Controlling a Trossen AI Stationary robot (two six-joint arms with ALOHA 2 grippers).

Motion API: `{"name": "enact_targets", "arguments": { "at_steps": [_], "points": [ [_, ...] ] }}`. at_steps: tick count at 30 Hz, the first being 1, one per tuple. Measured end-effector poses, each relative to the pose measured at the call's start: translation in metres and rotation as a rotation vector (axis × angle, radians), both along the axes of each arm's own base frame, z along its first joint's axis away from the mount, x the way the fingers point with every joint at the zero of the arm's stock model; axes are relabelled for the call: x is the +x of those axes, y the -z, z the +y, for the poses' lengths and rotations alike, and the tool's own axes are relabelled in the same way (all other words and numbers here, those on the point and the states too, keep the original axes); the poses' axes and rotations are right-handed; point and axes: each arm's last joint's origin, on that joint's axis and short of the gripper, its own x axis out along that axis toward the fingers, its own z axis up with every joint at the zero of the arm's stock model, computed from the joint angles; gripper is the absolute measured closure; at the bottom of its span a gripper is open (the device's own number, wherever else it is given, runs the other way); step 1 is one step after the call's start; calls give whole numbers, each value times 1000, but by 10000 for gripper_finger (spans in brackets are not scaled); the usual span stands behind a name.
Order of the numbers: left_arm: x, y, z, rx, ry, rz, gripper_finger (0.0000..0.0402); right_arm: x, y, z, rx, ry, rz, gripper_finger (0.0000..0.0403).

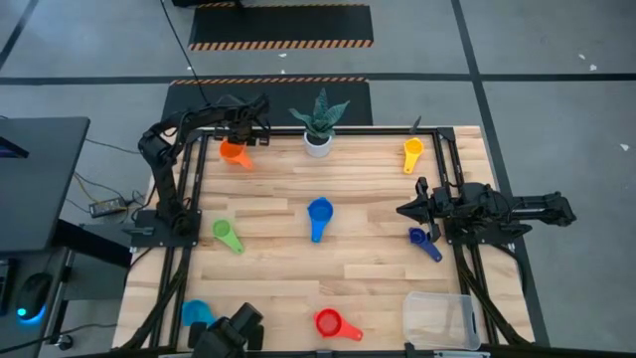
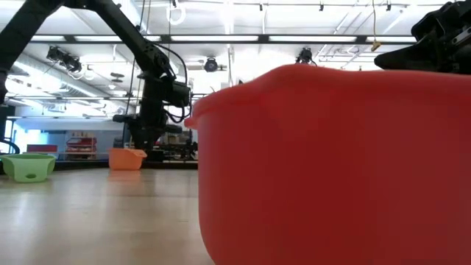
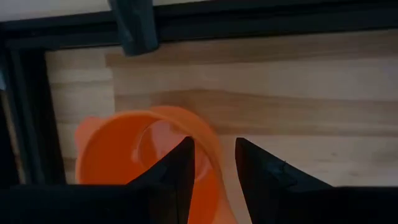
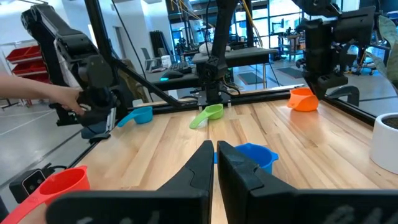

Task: Nest measuring cups in basket
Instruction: Prepare the orange measuring cup

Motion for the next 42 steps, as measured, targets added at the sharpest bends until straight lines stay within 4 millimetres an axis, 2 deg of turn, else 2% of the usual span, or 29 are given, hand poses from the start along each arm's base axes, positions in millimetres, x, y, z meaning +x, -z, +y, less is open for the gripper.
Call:
{"name": "enact_targets", "arguments": {
  "at_steps": [6,9,13,18,22,26,30,34,38,42],
  "points": [
    [2,11,2,-43,50,10,288,0,0,0,0,0,1,376],
    [3,12,1,-64,80,2,317,0,0,0,0,-1,1,376],
    [3,12,1,-68,107,6,381,0,0,0,0,0,1,376],
    [9,12,-10,-155,288,21,391,0,0,0,0,-1,0,376],
    [19,9,-33,-257,422,85,394,0,0,0,0,-1,0,376],
    [37,-2,-64,-288,558,122,395,0,0,0,0,0,1,376],
    [58,-23,-100,-241,677,73,395,0,0,0,0,-1,1,376],
    [73,-36,-134,-256,741,-18,395,0,0,0,0,-1,1,376],
    [91,-33,-162,-224,808,-50,395,0,0,0,0,0,0,376],
    [109,-20,-178,-142,841,-156,395,0,0,0,0,0,0,376]
  ]
}}
